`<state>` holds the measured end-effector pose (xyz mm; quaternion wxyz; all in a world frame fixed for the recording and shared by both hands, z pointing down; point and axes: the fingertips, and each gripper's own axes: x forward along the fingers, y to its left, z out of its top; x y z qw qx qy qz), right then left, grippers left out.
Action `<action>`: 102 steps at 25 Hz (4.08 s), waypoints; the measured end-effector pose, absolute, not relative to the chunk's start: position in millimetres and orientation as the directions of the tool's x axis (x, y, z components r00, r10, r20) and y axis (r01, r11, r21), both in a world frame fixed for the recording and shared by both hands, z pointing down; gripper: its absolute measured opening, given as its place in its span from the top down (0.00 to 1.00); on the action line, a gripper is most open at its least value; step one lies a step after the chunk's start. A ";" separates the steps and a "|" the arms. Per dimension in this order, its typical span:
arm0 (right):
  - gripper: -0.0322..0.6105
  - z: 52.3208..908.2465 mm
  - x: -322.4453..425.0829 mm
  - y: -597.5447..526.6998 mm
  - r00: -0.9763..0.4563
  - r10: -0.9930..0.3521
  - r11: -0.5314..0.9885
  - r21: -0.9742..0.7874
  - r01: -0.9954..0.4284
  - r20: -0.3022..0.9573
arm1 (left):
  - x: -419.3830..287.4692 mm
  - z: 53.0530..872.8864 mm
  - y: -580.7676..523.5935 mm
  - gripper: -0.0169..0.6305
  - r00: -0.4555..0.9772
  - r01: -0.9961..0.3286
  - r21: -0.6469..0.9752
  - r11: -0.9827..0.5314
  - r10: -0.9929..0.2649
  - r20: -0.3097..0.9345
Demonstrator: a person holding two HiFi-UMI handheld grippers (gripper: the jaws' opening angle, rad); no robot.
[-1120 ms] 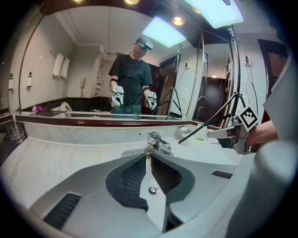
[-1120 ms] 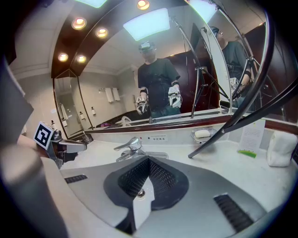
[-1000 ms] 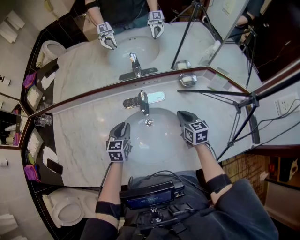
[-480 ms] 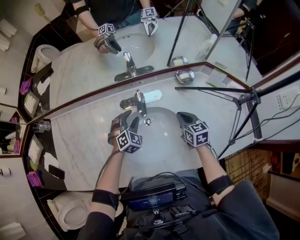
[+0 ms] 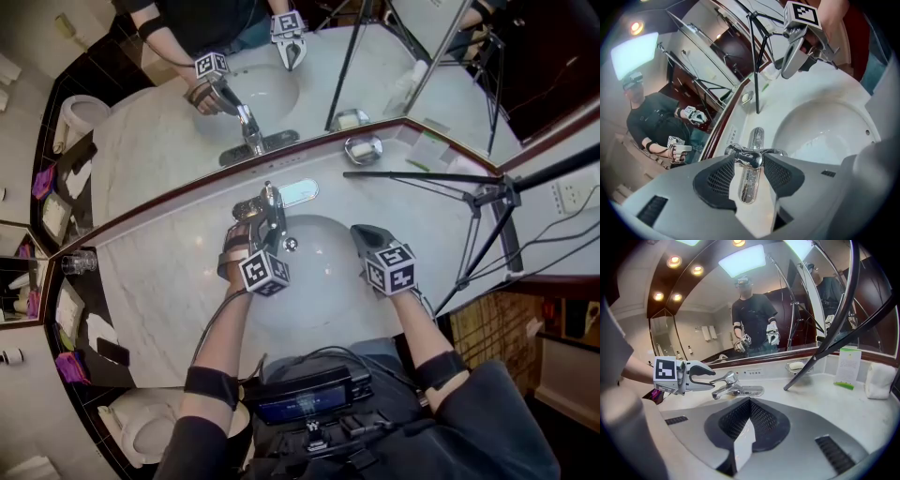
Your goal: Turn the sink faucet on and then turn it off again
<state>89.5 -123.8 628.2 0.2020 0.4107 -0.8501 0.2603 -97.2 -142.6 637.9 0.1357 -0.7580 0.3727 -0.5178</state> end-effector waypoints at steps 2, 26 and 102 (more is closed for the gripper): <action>0.92 627.5 89.1 -125.2 -0.582 -0.593 0.527 -0.278 -0.803 0.556 | -95.5 639.2 -146.2 0.68 0.184 -0.428 -0.583 -0.691 -0.698 0.692; 0.92 621.6 73.2 -129.3 -0.601 -0.583 0.547 -0.283 -0.788 0.547 | -93.2 616.9 -189.5 0.82 0.263 -0.548 -0.484 -0.682 -0.690 0.674; 0.92 599.0 40.3 -110.3 -0.658 -0.555 0.623 -0.270 -0.734 0.509 | -178.2 567.7 -82.9 0.80 0.226 -0.961 -0.017 -0.275 -0.821 0.525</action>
